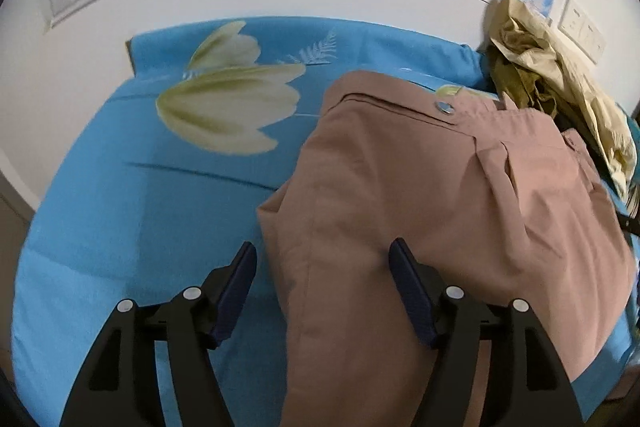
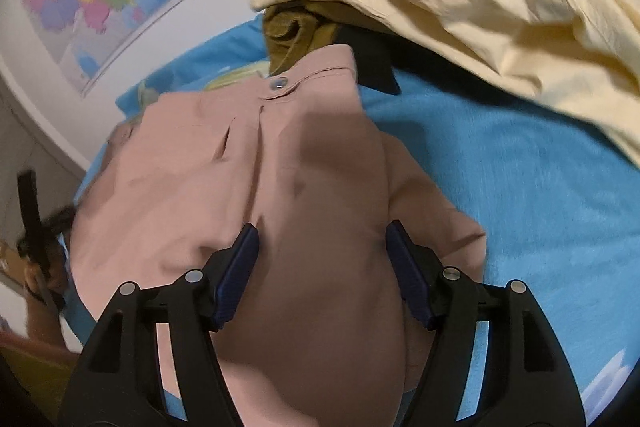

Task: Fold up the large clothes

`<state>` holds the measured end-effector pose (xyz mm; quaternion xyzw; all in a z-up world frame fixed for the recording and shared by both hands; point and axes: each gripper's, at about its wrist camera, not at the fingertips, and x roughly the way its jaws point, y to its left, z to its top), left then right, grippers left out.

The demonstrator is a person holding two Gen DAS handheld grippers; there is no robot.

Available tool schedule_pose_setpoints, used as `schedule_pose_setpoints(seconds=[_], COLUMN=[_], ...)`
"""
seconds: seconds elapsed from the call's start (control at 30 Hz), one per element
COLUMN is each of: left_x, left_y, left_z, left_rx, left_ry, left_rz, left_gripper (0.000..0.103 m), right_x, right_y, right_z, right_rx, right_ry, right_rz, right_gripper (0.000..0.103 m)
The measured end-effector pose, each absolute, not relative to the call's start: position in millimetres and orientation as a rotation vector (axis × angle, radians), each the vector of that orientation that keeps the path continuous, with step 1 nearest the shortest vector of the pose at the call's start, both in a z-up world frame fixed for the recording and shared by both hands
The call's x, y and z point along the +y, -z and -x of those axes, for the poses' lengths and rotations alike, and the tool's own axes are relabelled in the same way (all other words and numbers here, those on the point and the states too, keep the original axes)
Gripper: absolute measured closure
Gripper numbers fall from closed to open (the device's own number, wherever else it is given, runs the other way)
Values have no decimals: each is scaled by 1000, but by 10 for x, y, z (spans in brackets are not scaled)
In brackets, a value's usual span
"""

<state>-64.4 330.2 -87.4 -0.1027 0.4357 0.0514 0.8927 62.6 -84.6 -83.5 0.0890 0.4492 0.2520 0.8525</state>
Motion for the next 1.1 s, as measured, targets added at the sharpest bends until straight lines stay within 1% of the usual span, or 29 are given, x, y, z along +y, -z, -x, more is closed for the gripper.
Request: schedule_pose_setpoints(seconds=[0.03, 0.07, 0.1, 0.17, 0.2, 0.23, 0.33, 0.37, 0.53, 0.6, 0.7, 0.87, 1.03, 1.1], left_x=[3332, 3366, 3398, 3449, 3480, 3500, 3601, 3621, 3591, 3555, 3501, 3320, 3189, 3128], left_y=[846, 815, 786, 755, 748, 749, 809, 830, 885, 899, 918, 934, 955, 961], left_z=[679, 728, 784, 885, 955, 1010, 1187, 1245, 1433, 1477, 1530, 1522, 1283, 1181], left_rx=[895, 884, 879, 877, 878, 882, 911, 917, 927, 934, 936, 928, 918, 910], left_ry=[-101, -98, -91, -87, -94, -94, -75, -63, 17, 37, 89, 113, 193, 239], left_rz=[232, 250, 264, 278, 285, 294, 368, 395, 466, 482, 499, 466, 489, 506], left_gripper=[35, 35, 34, 30, 29, 28, 25, 25, 24, 24, 22, 11, 7, 7], right_x=[-881, -927, -981, -1176, -1284, -1383, -1582, -1631, -1682, -1620, -1529, -1363, -1225, -1191], right_y=[809, 766, 716, 616, 596, 595, 660, 699, 923, 938, 928, 938, 954, 970], right_z=[-602, -565, -530, -412, -353, -299, -166, -118, -83, -116, -183, -312, -427, -463], right_rx=[939, 928, 916, 896, 899, 909, 945, 961, 1018, 1001, 995, 974, 959, 958], right_ry=[-538, -538, -535, -535, -532, -532, -521, -500, -524, -546, -561, -610, -663, -697], right_rz=[-202, -212, -221, -278, -314, -350, -411, -410, -483, -475, -434, -396, -388, -417], right_gripper=[38, 36, 30, 25, 19, 16, 14, 12, 10, 5, 5, 5, 5, 5])
